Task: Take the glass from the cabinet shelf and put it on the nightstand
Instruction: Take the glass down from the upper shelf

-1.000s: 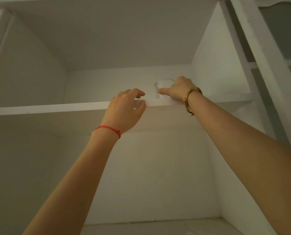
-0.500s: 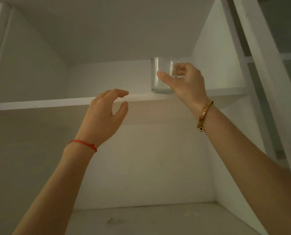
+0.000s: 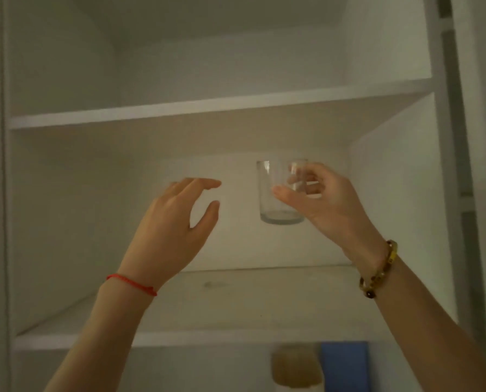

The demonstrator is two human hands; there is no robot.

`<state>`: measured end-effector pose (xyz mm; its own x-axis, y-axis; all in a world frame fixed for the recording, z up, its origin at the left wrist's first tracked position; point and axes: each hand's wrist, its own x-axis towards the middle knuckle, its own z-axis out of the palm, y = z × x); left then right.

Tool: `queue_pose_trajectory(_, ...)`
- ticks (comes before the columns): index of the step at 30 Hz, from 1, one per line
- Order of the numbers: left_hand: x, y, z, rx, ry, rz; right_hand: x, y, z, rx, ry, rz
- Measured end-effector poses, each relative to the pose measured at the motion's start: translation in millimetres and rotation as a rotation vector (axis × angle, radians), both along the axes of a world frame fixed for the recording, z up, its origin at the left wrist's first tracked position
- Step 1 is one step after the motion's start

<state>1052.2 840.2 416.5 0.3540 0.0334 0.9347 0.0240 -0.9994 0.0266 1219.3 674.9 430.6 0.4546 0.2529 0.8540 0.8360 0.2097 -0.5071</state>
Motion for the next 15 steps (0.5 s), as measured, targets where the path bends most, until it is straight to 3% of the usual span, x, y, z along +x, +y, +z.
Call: queue_pose_trajectory(15, -46.9, -14.4, -153.1, -0.203, 0.212, 0.034, -48.5, -15.4, -169.5, -0.201, 0.257, 0.043)
